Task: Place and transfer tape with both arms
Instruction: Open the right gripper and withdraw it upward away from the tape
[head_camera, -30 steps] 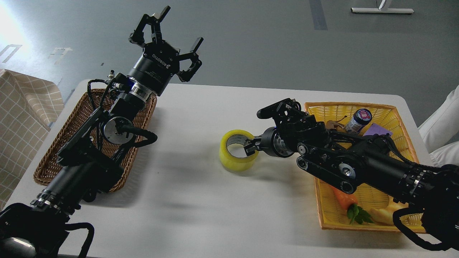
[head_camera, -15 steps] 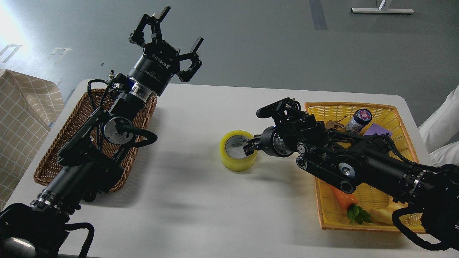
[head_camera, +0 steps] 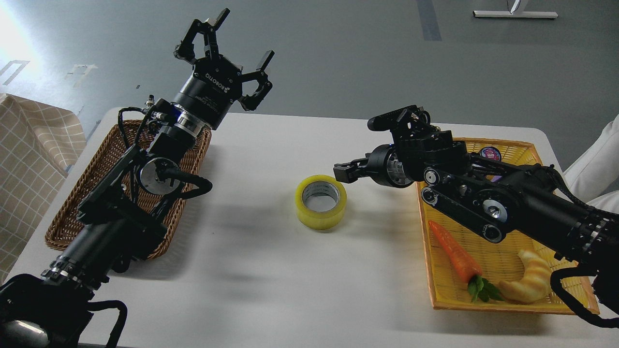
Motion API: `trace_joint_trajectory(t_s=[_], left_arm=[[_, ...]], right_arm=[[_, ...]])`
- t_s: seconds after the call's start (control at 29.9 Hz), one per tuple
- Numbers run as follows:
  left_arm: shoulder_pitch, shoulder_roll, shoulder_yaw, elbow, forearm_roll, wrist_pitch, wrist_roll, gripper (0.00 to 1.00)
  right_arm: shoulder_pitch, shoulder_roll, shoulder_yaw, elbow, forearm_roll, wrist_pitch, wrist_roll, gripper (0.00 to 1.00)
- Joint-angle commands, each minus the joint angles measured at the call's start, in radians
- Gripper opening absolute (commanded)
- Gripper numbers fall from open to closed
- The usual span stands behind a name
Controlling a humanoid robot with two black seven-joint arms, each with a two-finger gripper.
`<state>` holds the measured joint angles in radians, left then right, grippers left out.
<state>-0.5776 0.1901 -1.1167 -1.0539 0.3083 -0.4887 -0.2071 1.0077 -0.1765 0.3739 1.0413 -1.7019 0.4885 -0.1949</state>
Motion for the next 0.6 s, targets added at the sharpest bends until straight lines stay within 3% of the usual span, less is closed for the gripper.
trace_joint_trajectory(t_s=[0.0,0.33,0.57], left_arm=[[0.002,-0.001,0.001,0.000,0.000,0.000,0.002,0.98],[0.005,-0.001,0.002,0.000,0.000,0.000,0.000,0.98],[0.028,0.003,0.009,0.000,0.000,0.000,0.002,0.98]], right_arm=[[-0.008,-0.116,0.031,0.123,0.072,0.000,0.000,0.93],[-0.064,-0.360,0.215,0.279,0.425,0.000,-0.001,0.97],[-0.231,-0.397,0.593,0.275,0.684,0.000,-0.001,1.00]])
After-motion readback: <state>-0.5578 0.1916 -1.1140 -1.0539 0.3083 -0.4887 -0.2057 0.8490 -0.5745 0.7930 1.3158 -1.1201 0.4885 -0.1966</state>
